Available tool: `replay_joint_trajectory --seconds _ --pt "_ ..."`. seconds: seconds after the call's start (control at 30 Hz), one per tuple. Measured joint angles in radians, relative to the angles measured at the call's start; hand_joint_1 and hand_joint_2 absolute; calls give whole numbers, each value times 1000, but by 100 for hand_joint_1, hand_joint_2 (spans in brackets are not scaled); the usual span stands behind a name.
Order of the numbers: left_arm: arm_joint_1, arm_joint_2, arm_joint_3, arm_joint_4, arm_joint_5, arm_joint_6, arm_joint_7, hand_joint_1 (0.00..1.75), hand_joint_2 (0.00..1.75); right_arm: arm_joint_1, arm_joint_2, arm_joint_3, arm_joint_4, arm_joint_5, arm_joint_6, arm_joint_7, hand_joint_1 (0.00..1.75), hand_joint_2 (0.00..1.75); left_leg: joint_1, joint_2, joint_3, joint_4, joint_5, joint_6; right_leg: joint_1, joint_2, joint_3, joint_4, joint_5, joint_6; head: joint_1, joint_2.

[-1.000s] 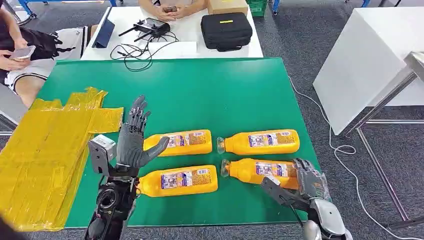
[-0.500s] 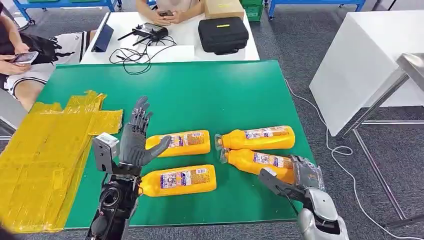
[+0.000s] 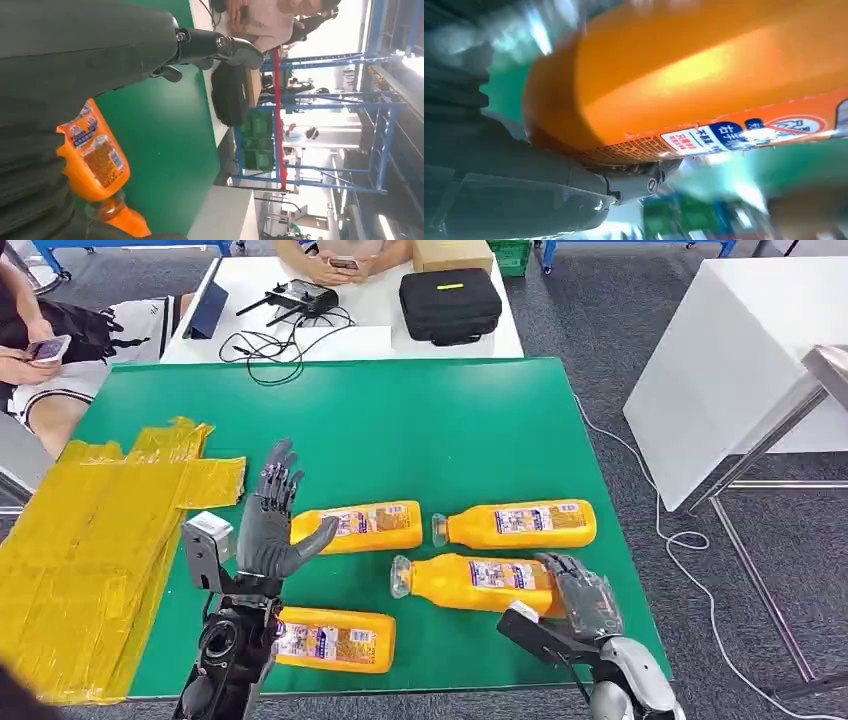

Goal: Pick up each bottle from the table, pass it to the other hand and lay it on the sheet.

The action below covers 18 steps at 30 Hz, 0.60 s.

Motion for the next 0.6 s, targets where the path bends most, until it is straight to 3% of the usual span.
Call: replay_joint_trajectory --seconds 0.1,0.33,0.6 --pt "1 0 2 4 0 -4 -10 0 175 0 26 -27 -65 -84 -44 -44 175 175 -1 0 -1 0 0 0 -1 0 -1 0 0 0 0 0" --pt "1 -1 3 15 -1 -4 -13 0 175 4 60 -81 -139 -112 -69 -39 175 175 -1 -1 -2 0 -1 1 -1 -1 -2 0 0 0 0 0" --pt "-2 -3 4 29 -6 -3 -11 0 175 -23 131 -190 -146 -312 -165 -7 175 175 -1 0 -3 0 -1 0 -1 -1 -2 0 0 0 0 0"
